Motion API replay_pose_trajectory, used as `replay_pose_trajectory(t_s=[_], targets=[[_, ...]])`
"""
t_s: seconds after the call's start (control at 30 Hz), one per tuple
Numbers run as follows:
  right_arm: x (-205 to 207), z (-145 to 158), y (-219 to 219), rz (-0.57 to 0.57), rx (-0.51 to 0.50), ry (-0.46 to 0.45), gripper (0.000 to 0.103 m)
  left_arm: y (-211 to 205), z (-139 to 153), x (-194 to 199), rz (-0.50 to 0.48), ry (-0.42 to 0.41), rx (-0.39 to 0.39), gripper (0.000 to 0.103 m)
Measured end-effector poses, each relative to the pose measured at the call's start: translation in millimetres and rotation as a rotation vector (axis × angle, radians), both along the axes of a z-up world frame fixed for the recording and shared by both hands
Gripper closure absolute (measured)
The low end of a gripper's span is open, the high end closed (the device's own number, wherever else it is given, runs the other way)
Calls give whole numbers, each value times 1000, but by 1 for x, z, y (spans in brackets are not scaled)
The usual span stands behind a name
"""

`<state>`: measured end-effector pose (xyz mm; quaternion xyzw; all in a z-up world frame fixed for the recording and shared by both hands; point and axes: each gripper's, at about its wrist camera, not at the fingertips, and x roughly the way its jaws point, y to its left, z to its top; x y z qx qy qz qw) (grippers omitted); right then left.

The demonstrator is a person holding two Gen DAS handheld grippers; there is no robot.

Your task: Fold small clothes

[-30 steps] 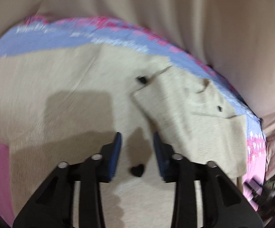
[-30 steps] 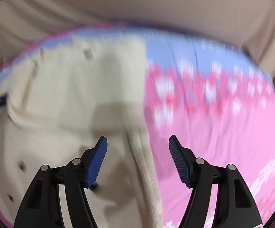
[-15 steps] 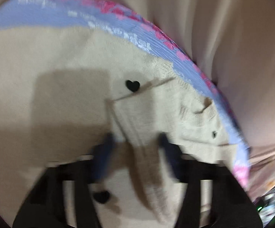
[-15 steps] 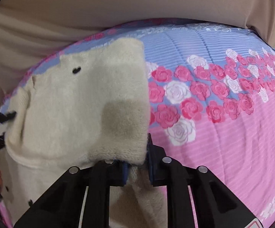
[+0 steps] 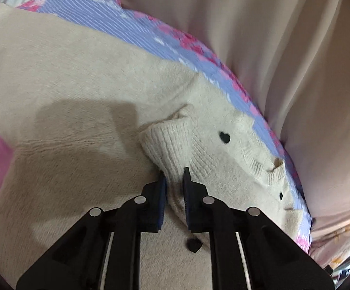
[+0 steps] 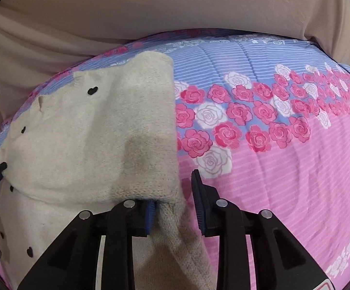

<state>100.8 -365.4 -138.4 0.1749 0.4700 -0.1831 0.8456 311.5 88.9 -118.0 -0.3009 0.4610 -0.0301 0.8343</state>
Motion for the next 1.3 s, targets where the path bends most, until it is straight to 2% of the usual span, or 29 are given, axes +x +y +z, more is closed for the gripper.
replay_pose_trajectory(t_s=[0.07,0.13,0.2,0.27,0.33,0.4,0.47,0.53,0.6,0.63,0.67,0.7,0.77,0.8,0.83,0.93,1.0,1.1,1.17,1.2,1.27,1.3], targets=[[-3,-7,-2,5,4,11,76,4,3,-9,30,-10,20,91],[-10,1,-1,-7,32,21,72,11,-3,-20,43,9,17,91],[-25,17,0,-16,64,-36,69,20,-5,-24,19,15,7,89],[-35,35,3,-16,35,-86,68,16,-1,-23,-16,-3,51,88],[-26,53,2,-3,19,-136,68,18,-1,-21,-17,-4,62,88],[-3,69,-1,19,30,-188,68,22,-3,-22,9,2,40,88],[22,73,-3,47,51,-234,69,22,-4,-24,12,1,39,88],[56,51,-8,78,42,-157,69,21,-4,-24,-1,1,53,87],[92,-5,-14,91,30,100,73,26,1,-25,-16,3,25,82],[89,-2,-13,99,2,43,72,32,4,-27,-14,-2,1,81],[87,8,-8,85,-61,54,72,40,9,-30,-5,-8,-17,74],[84,17,-4,76,-68,64,72,55,15,-34,15,-22,-48,63],[59,45,8,79,-16,-49,70,91,22,-46,93,-49,-98,47],[45,56,17,82,-12,-81,64,111,23,-52,137,-56,-109,46],[31,64,27,92,-8,-96,59,140,23,-57,194,-55,-106,46],[-3,68,57,141,18,-102,58,220,19,-66,356,-21,-69,45],[-26,60,84,174,5,-50,58,272,17,-67,451,-26,-41,45],[-49,48,111,205,28,10,58,338,12,-58,574,0,60,45],[-57,40,123,210,48,51,57,367,3,-48,627,40,85,45],[-62,34,129,207,65,73,56,382,-6,-43,646,56,61,46],[-67,26,136,199,85,100,56,391,-10,-36,666,31,45,48],[-67,24,140,197,89,108,56,392,-12,-30,650,17,25,59]])
